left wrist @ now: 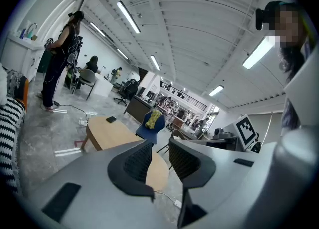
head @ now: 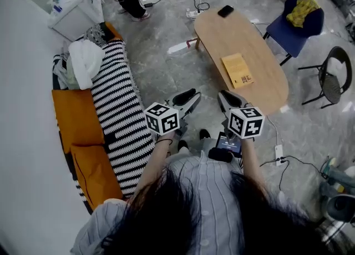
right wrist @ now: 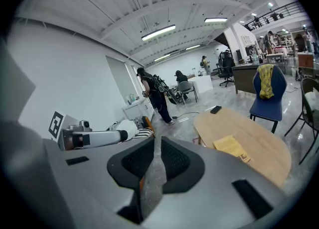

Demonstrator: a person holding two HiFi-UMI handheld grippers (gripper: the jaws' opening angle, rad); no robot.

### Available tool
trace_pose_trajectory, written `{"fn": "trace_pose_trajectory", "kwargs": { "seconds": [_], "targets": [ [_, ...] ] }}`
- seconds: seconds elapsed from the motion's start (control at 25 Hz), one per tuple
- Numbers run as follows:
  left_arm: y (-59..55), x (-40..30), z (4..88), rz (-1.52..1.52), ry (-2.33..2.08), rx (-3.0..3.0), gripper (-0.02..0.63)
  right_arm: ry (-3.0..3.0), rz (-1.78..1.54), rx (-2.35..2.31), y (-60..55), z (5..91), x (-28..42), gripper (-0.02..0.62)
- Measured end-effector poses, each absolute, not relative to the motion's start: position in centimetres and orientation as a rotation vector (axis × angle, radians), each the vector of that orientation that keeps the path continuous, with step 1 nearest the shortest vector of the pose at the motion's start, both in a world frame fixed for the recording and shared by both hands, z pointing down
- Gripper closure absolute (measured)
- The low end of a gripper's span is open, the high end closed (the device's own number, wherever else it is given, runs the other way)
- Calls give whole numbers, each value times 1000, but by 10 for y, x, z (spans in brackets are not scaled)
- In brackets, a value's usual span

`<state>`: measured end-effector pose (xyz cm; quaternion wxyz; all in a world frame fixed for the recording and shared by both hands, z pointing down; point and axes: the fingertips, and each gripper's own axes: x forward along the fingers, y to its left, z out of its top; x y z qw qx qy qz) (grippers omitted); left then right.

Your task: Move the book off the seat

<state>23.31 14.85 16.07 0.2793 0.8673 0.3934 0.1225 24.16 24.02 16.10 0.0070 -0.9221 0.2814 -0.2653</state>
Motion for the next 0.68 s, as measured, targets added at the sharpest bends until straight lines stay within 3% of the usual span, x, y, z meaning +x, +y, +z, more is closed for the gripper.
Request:
{"fn": "trace_pose_trajectory", "kwargs": {
  "seconds": [0.68],
  "targets": [
    [94,190,176,292,1130,2302,497,775,-740,-2968,198,158,195,541]
  ]
}}
